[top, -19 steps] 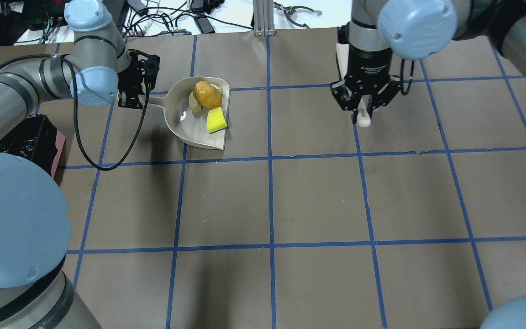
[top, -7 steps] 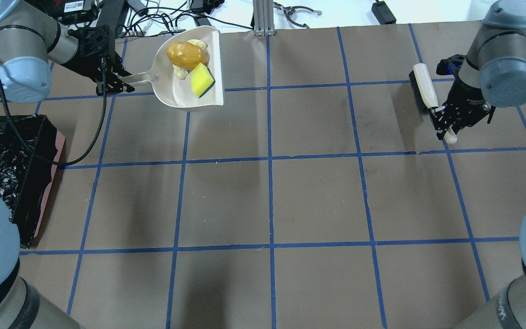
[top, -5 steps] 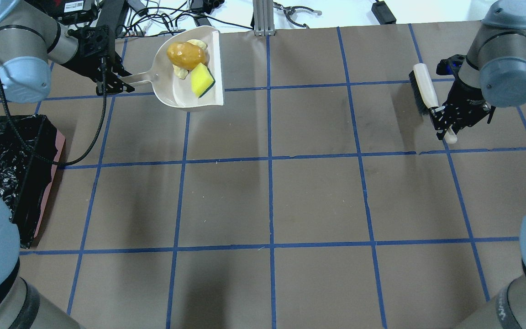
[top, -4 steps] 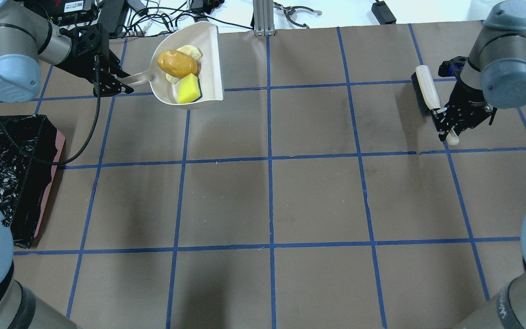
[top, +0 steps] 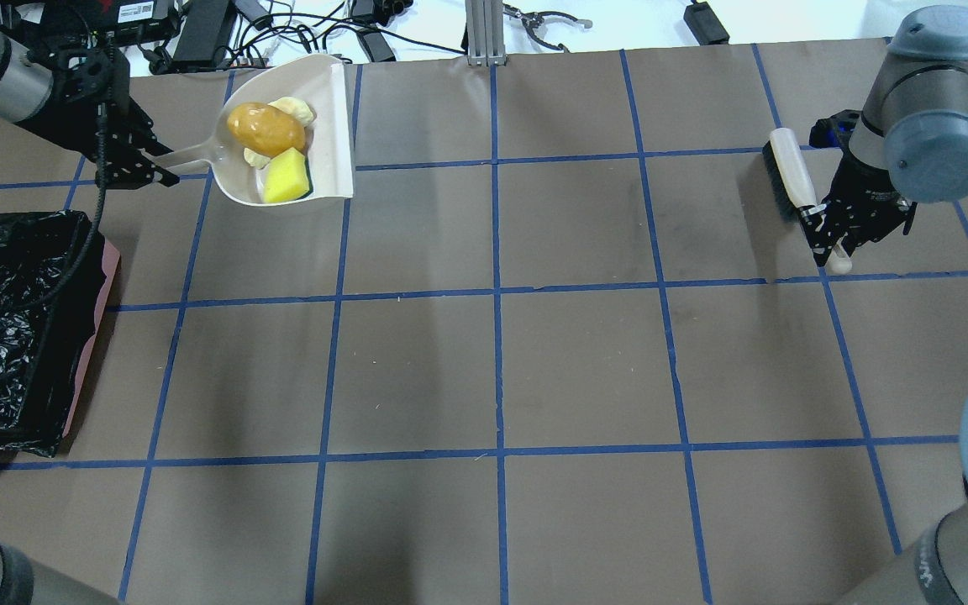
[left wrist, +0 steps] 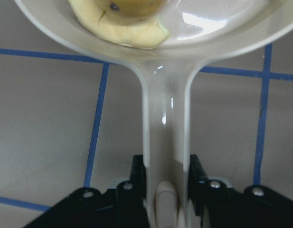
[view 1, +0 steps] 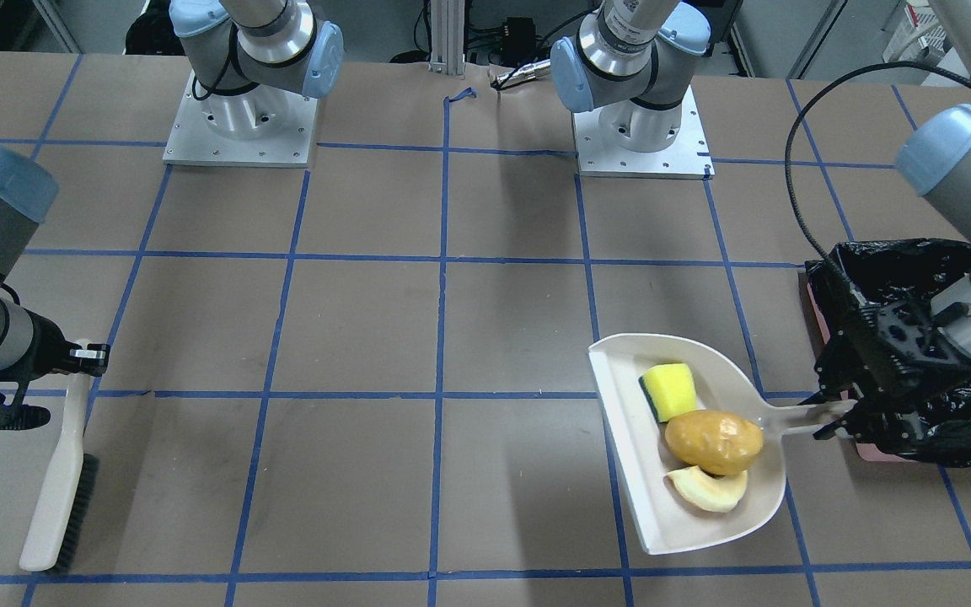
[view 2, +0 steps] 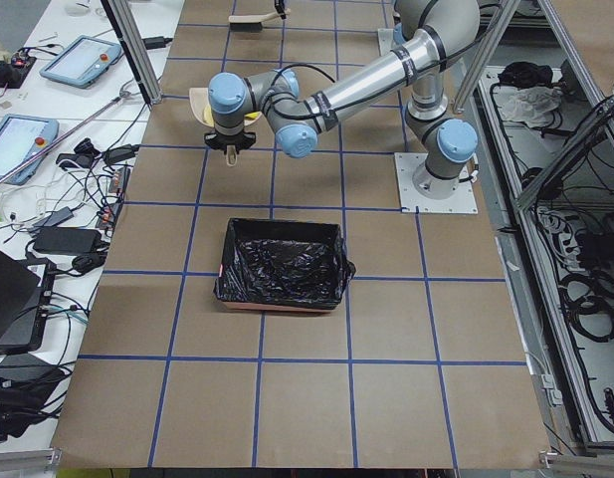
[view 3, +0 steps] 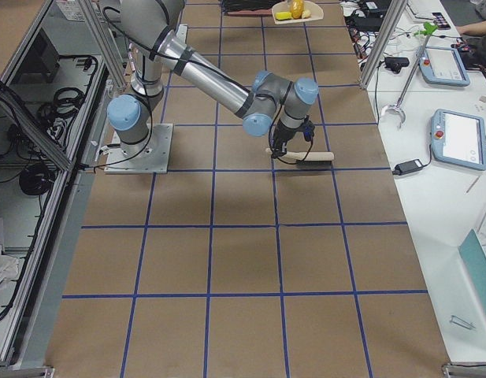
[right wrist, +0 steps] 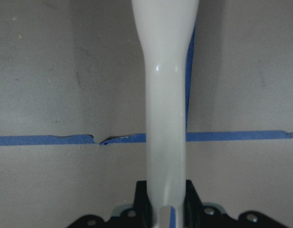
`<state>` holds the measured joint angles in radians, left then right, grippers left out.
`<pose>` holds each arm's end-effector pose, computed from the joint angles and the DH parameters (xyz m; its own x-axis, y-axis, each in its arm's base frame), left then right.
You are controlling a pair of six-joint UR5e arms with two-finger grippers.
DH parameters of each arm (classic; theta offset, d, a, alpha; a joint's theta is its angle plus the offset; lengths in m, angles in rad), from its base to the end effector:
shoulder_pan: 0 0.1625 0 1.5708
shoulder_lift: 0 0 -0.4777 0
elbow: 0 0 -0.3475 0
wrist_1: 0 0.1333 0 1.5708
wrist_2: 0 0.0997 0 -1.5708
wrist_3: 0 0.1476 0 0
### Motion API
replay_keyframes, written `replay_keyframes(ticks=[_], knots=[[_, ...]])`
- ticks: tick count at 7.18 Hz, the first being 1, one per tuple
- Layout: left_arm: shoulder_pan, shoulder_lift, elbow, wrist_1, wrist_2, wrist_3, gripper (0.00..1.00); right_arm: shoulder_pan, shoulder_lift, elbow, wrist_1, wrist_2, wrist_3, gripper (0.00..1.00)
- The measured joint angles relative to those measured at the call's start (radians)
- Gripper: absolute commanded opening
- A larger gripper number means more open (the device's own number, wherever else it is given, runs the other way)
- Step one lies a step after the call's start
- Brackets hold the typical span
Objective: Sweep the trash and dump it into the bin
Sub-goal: 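Lift the loaded dustpan with the left gripper and carry it over the bin, then tilt the dustpan over the bin while the right gripper opens and rises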
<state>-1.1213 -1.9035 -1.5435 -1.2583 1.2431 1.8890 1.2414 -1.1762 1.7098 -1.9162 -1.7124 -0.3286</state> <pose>0.0927 -0.6083 0.3705 -0.1456 0.9835 -0.1074 0.9468 0.1070 -0.3035 -0.0726 -0.5601 0.2645 -0.9973 -0.0205 0.0708 -0.0043 0.9751 0.2218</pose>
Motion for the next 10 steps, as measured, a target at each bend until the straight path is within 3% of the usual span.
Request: replay_keyframes(ticks=[1,2,4,6,8,10], knots=[[0.062,0.011,0.006,-0.021,0.024,0.086,0.00,0.000,0.000,0.006,-0.001,-0.003,0.002,0.02],[0.137,0.017,0.011,-0.031,0.040,0.186,0.00,0.000,-0.001,0.013,-0.002,-0.004,0.003,0.49],[0.286,0.020,0.034,-0.035,0.083,0.375,0.00,-0.001,-0.002,0.017,-0.007,-0.004,0.002,0.73],[0.374,0.007,0.083,-0.029,0.163,0.511,0.00,-0.001,-0.002,0.017,-0.010,-0.004,0.002,0.82],[0.431,-0.006,0.109,-0.004,0.235,0.631,0.00,-0.001,-0.003,0.017,-0.010,-0.005,0.002,0.99],[0.469,-0.014,0.112,0.070,0.313,0.724,0.00,0.000,-0.023,0.011,-0.005,-0.003,-0.001,1.00]])
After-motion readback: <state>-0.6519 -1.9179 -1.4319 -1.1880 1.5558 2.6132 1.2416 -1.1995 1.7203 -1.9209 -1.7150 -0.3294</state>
